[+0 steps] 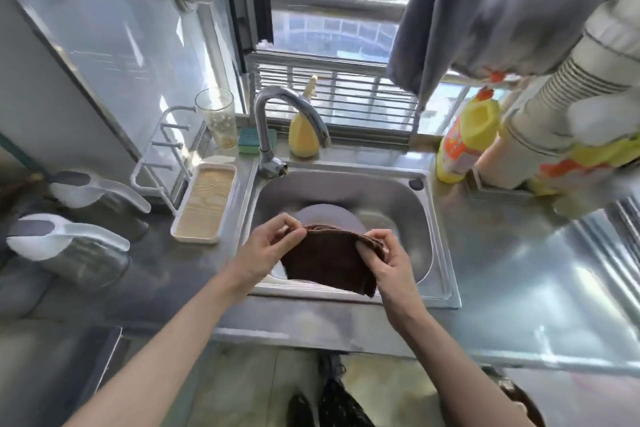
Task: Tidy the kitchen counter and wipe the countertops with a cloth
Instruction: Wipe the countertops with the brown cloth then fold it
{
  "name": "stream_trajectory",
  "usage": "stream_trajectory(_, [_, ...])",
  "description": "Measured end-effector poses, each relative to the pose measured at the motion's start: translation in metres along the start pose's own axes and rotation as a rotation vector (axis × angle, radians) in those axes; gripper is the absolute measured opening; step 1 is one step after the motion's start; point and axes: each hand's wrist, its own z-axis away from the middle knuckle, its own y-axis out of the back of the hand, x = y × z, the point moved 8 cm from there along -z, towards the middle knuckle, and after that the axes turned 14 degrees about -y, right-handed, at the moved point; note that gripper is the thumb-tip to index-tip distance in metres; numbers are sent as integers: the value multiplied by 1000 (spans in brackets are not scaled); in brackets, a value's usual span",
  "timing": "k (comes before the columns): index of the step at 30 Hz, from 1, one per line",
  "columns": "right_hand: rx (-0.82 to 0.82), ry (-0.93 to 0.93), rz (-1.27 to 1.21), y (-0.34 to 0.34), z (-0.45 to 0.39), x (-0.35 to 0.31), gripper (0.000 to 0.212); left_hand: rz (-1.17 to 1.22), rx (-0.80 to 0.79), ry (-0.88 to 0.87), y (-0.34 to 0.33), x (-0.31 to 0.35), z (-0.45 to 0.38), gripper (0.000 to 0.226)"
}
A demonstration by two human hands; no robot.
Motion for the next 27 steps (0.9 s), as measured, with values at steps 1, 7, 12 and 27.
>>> stream_trajectory(1, [11,2,-7,7,3,-2,10,5,-40,4,-8,0,-2,12])
stream_trajectory(7, [55,26,-24,42,8,-17,6,34,-166,-2,-44,12,-23,13])
stream_trajectory(12, [104,61,-28,72,1,-27,4,78,-240,40,-65,11,-42,29])
stream_trajectory(27, [35,129,39,167,-53,-59,19,-369,-21,-117,-129,30,-111,9])
